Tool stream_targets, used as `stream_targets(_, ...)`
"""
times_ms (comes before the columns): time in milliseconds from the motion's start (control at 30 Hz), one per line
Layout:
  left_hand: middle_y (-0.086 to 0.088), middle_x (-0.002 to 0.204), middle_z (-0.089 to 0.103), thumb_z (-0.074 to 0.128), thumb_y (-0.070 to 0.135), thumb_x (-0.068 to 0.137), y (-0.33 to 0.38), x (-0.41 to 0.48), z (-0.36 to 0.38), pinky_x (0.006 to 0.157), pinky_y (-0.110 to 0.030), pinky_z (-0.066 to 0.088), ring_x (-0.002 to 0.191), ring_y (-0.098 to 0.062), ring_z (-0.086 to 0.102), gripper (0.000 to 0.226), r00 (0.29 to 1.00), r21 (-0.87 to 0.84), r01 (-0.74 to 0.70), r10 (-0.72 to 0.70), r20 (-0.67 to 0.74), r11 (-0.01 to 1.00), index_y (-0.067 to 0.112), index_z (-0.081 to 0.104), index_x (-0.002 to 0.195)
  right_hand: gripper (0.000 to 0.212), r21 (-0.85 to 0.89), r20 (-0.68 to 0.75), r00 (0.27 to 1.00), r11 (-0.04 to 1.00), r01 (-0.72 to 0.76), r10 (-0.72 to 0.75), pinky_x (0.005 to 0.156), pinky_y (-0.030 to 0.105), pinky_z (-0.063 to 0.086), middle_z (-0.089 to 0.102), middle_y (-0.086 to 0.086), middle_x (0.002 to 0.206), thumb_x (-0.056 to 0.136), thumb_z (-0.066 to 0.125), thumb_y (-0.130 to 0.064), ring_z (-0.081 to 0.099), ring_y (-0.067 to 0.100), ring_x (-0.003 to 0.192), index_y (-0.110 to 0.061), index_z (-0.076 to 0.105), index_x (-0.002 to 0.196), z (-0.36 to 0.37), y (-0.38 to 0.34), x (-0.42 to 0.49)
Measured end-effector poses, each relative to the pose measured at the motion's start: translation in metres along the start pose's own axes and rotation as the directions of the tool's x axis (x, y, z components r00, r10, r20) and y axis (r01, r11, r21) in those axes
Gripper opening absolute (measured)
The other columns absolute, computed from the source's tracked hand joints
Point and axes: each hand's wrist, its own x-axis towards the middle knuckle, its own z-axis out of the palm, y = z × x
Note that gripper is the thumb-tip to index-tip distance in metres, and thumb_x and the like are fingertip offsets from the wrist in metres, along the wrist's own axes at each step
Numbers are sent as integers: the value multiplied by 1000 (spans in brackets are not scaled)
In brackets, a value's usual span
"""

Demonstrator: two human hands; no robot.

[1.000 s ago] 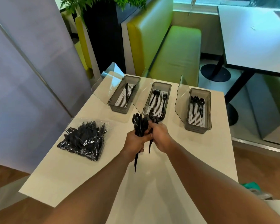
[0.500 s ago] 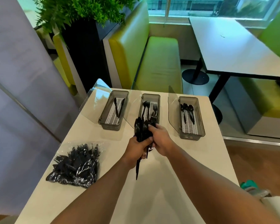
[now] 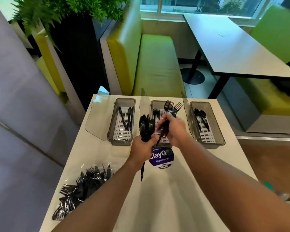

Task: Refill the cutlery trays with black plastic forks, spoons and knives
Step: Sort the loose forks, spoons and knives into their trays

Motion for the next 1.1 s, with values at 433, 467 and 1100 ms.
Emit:
stream_targets(433,1,58,49,66,42,93,12,26,-25,41,-24,35,44,-11,37,33,998,-74,42,-38,53,996,12,60,81,17,-504,-142,970,829,-241,195,45,23,44,58,2,67,101,58,-19,50,11,48,-3,63,108,0,7,117)
stream_targets(467,0,59,49,66,45,92,13,26,-26,41,-24,35,44,-12,37,34,997,-81,55,-51,56,995,14,61,79,17,-514,-150,968,820,-251,202,45,23,45,59,3,68,101,57,-17,51,12,49,-2,63,109,0,11,122)
stream_targets(1100,-3,61,51,61,37,98,5,6,-16,39,-22,31,40,-10,39,28,995,-110,78,-71,66,991,11,60,87,38,-394,278,956,896,203,-94,55,25,51,68,12,81,101,58,-37,62,18,63,0,68,101,-11,8,43)
